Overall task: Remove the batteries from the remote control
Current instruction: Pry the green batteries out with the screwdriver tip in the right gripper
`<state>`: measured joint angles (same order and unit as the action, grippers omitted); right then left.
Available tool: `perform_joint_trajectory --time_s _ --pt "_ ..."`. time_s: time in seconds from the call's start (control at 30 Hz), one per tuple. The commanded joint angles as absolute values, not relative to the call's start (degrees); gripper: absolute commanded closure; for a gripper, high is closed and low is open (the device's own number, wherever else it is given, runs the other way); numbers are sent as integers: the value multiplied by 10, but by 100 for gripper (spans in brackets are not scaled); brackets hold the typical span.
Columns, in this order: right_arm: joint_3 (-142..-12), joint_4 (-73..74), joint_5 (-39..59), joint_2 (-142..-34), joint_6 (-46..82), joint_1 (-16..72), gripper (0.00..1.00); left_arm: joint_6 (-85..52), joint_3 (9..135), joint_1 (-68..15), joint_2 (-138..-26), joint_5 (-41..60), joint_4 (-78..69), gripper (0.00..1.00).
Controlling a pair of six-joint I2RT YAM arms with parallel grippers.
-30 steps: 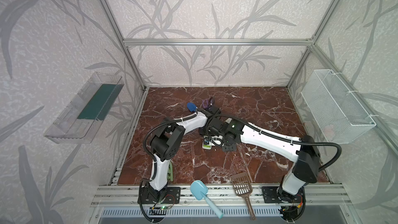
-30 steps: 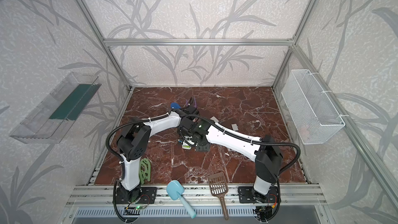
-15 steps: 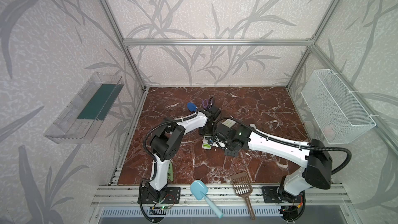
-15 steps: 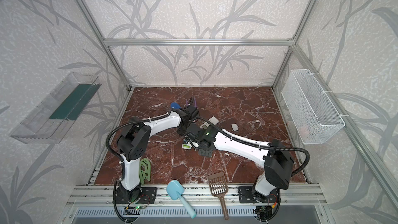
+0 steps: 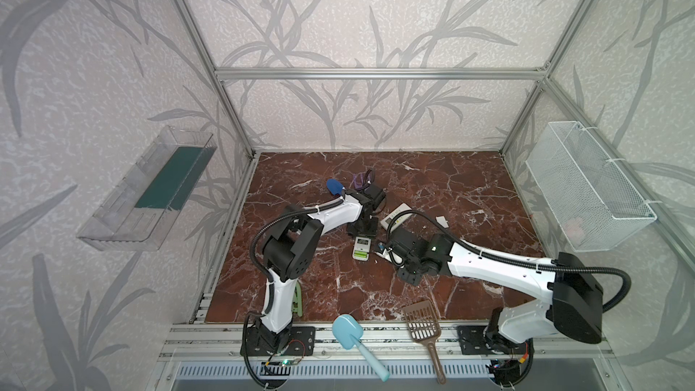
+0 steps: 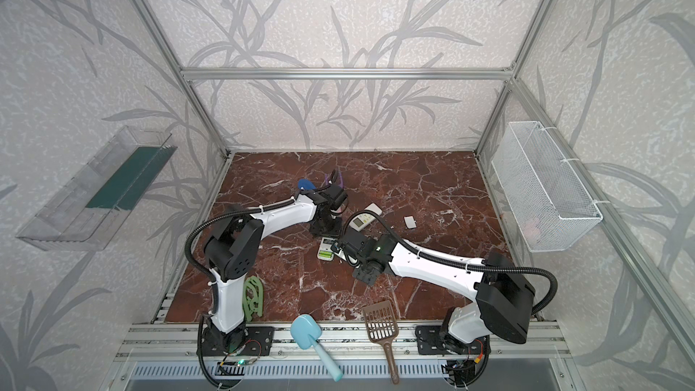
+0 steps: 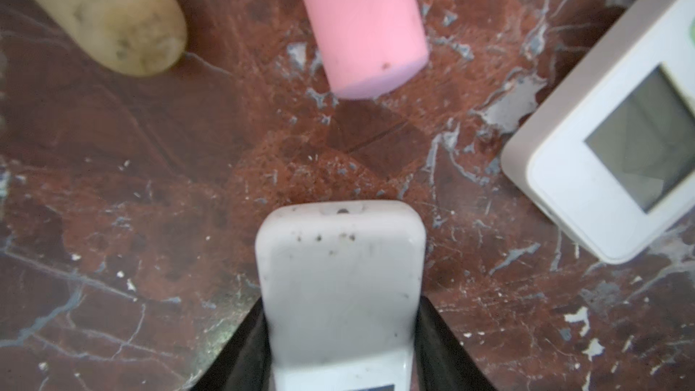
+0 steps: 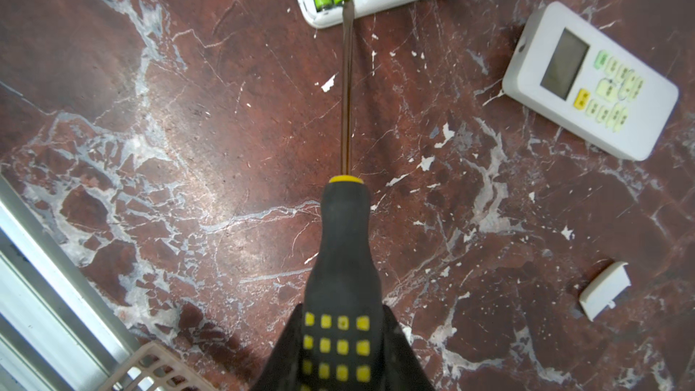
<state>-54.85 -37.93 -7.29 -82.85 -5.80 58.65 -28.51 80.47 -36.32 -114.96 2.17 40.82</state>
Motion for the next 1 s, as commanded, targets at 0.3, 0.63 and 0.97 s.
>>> perform_joint_trajectory --time_s 0.3,0.63,0.97 --pt "-494 -237 -59 -802 0 591 100 -308 793 -361 -1162 -6 440 57" --pt "-445 -190 -66 -779 47 591 100 -309 791 -360 -1167 -8 440 57" --pt "-379 -112 -59 -739 80 591 100 -312 784 -361 -1168 -8 438 58"
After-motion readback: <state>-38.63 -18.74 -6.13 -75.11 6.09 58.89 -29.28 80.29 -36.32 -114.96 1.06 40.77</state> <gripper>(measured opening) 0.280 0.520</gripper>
